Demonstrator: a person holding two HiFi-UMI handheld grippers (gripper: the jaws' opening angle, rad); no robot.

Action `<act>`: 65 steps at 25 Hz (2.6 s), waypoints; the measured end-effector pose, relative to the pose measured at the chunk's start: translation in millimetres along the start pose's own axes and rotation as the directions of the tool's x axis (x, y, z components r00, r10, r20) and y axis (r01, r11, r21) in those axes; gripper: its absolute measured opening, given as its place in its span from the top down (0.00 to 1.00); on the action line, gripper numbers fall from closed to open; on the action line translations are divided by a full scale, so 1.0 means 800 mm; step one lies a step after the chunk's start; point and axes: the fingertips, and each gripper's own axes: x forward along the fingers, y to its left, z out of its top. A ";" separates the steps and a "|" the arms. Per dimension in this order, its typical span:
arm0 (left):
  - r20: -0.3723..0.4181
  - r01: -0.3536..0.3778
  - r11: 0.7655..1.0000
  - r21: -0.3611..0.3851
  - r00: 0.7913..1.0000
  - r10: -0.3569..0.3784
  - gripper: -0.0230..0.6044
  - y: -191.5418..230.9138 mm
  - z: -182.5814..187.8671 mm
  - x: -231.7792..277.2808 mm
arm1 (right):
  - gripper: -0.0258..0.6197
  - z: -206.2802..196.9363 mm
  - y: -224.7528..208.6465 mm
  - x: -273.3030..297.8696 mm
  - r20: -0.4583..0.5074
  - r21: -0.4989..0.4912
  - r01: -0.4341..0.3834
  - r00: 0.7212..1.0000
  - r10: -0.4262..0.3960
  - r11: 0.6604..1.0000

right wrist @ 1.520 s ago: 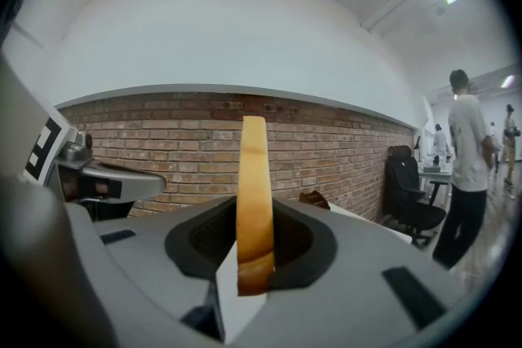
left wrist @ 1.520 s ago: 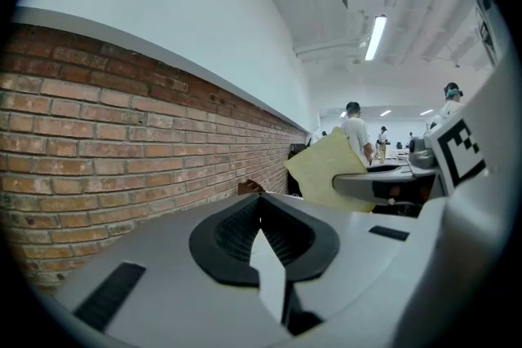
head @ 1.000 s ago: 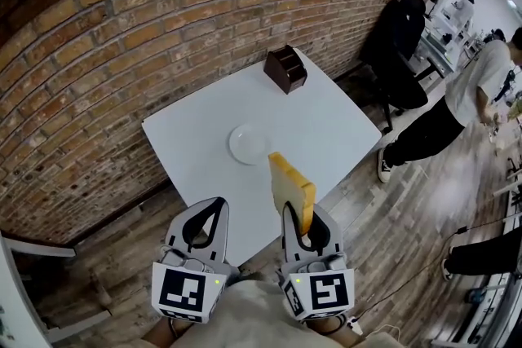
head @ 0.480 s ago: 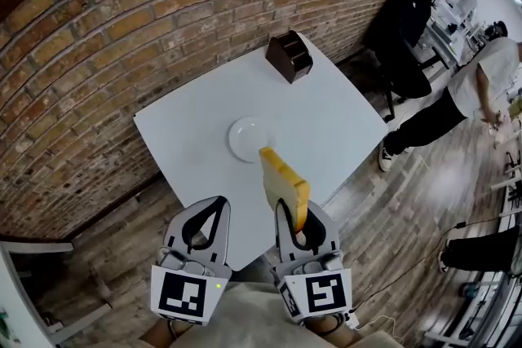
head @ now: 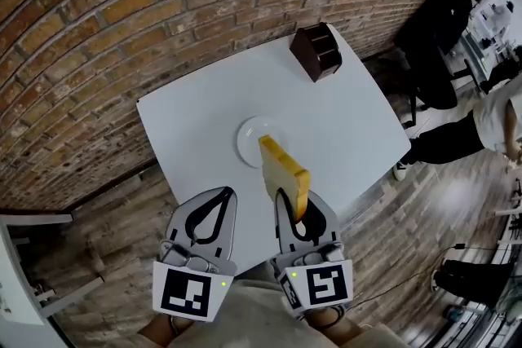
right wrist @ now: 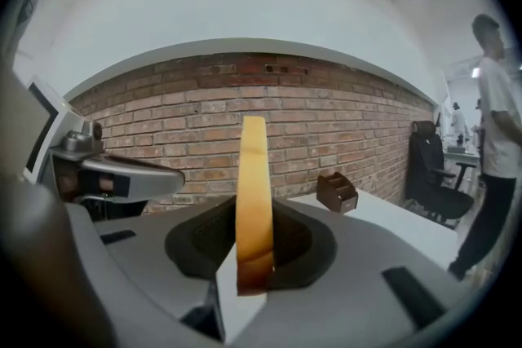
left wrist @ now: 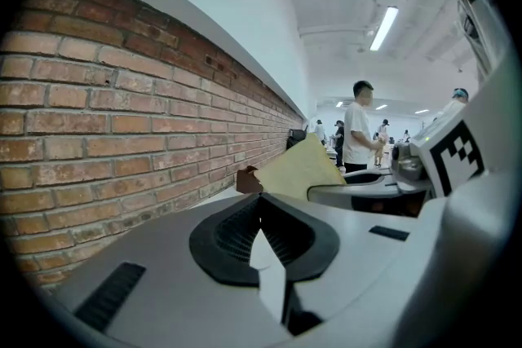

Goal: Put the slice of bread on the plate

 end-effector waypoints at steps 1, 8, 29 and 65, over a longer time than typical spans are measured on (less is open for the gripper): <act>-0.007 -0.006 1.000 0.004 1.000 0.006 0.95 0.002 -0.001 0.006 | 0.82 -0.004 -0.002 0.007 -0.008 0.003 -0.012 1.000 0.012 1.000; -0.042 -0.038 0.999 0.018 0.998 0.039 0.95 0.008 -0.009 0.035 | 0.82 -0.032 -0.021 0.052 -0.058 0.032 -0.070 0.996 0.072 0.997; -0.091 -0.118 0.993 0.007 0.989 0.119 0.95 0.022 -0.024 0.053 | 0.82 -0.102 -0.030 0.115 -0.158 0.029 -0.135 0.978 0.138 0.990; -0.142 -0.121 0.992 -0.028 0.983 0.115 0.95 0.044 -0.034 0.100 | 0.82 -0.179 -0.044 0.190 -0.331 0.203 -0.182 0.912 0.242 0.962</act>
